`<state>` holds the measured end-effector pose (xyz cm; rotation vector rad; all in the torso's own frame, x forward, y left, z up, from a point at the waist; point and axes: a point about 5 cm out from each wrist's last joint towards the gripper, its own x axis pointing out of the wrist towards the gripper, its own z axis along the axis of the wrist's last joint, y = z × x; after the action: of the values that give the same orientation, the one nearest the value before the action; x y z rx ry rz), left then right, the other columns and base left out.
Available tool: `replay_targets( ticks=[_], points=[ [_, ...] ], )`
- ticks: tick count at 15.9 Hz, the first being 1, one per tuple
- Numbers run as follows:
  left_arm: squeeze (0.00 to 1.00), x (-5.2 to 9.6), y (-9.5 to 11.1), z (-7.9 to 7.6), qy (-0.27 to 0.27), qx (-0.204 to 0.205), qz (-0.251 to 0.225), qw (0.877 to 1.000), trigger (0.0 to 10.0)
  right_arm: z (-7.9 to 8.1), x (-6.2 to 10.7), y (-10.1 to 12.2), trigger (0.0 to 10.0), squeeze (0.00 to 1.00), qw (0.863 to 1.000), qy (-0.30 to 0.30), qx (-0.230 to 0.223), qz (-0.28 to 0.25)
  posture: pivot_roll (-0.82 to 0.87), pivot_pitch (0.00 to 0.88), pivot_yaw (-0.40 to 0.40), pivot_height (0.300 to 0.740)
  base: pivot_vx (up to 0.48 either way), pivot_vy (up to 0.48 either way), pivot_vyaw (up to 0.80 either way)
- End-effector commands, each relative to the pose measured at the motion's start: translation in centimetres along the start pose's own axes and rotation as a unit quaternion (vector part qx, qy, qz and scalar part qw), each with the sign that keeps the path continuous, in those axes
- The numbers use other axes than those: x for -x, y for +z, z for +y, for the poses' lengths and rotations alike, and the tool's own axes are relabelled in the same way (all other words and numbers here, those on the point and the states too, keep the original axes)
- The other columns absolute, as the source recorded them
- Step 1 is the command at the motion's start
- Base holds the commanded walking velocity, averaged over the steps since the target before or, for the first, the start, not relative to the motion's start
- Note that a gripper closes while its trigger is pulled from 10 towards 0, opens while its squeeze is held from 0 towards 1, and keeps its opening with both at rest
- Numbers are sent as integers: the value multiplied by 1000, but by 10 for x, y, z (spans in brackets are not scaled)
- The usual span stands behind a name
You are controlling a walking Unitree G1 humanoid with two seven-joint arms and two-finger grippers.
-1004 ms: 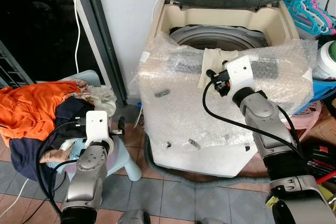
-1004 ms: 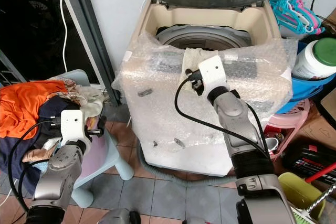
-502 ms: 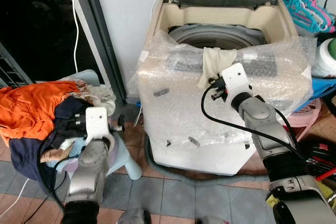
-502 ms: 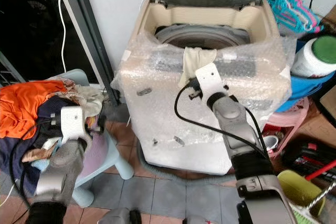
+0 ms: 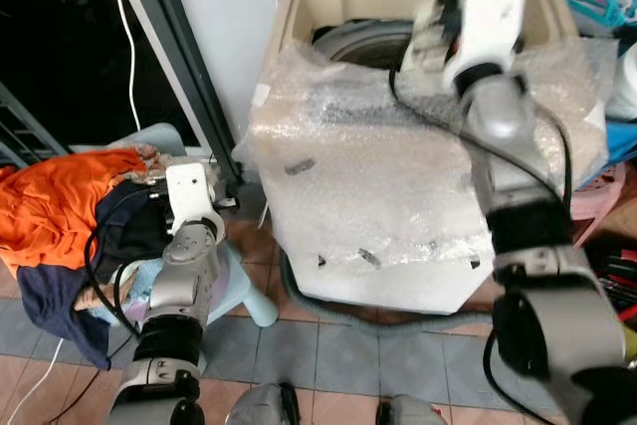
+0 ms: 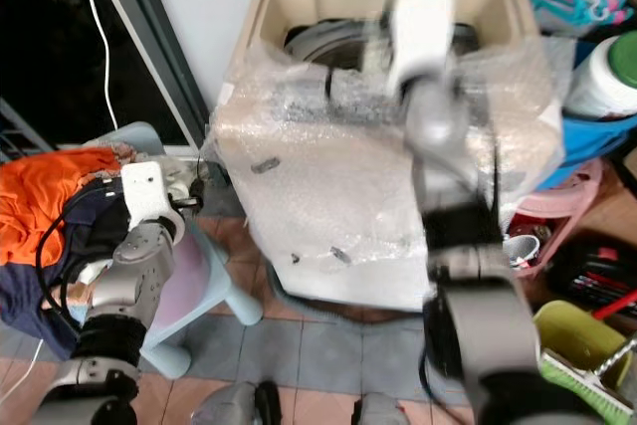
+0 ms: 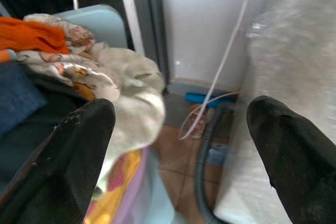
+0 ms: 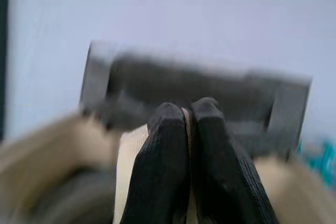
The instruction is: Clothes washing
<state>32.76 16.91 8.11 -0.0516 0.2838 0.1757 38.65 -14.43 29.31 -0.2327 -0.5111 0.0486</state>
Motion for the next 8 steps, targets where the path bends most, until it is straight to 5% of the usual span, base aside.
replay_targets(
  ticks=[1,2,3,8],
  points=[
    [0,-3,4,6,6,-3,-12,1000,10000,0,-8,13,0,0,999,-9,5,-31,-100,25,125,740,0,0,0],
    [0,0,2,5,-6,-18,-17,1000,10000,4,-9,11,6824,0,1000,15,-5,-27,-91,0,113,740,0,0,0],
    [0,3,-3,6,-15,-30,-19,999,10000,6,-5,3,10000,1000,999,25,-18,-14,-83,0,106,740,0,0,0],
    [0,34,-18,13,-41,-54,-64,996,10000,8,40,-47,10000,1000,997,60,-10,52,-65,0,95,740,0,0,0]
  ],
)
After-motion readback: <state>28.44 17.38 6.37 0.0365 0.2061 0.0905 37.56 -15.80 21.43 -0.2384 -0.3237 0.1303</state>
